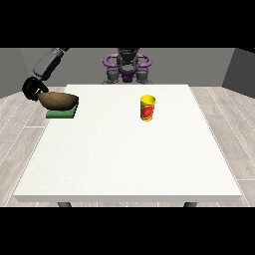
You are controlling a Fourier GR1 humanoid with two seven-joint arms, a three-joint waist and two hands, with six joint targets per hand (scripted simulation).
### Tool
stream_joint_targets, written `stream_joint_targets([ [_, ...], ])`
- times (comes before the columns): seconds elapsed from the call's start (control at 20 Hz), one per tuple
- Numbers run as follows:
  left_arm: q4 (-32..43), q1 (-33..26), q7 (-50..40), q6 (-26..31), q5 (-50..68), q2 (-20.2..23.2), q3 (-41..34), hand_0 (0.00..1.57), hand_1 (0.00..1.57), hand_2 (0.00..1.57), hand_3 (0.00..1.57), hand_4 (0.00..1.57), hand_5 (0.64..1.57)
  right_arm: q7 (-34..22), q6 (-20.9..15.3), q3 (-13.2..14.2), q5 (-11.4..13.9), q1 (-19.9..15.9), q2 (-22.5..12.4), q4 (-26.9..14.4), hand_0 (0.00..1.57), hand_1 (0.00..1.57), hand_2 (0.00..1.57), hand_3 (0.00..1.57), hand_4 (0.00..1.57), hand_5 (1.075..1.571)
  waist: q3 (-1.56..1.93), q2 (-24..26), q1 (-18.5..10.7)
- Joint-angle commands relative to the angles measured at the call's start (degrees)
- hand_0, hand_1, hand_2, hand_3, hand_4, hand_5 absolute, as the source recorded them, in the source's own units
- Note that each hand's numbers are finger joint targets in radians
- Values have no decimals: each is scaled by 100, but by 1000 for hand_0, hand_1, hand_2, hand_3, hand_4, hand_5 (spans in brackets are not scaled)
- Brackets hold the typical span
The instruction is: Pick the cup and pour the ball into the bowl, then pick the bowl and place it on the pad
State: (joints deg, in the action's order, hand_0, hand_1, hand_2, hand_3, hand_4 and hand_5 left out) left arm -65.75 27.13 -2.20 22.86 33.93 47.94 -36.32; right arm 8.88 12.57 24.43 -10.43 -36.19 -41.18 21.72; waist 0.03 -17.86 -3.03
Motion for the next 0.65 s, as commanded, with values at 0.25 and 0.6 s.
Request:
stream_joint_targets([
  [0.25, -371, 123, -653, -30, 518, -5, 122, 0, 0, 0, 0, 761, 1544, -287, -312, -2, 96, -13, -241, -285, 0, 0, 0, 0, 0, 1485, 9, 241, -170],
  [0.6, -249, -232, -988, -441, 90, -759, 849, 0, 0, 0, 0, 983, 1570, -879, 204, -291, 67, -656, -16, 380, 0, 0, 0, 0, 701, 1219, -23, 2078, 271],
])
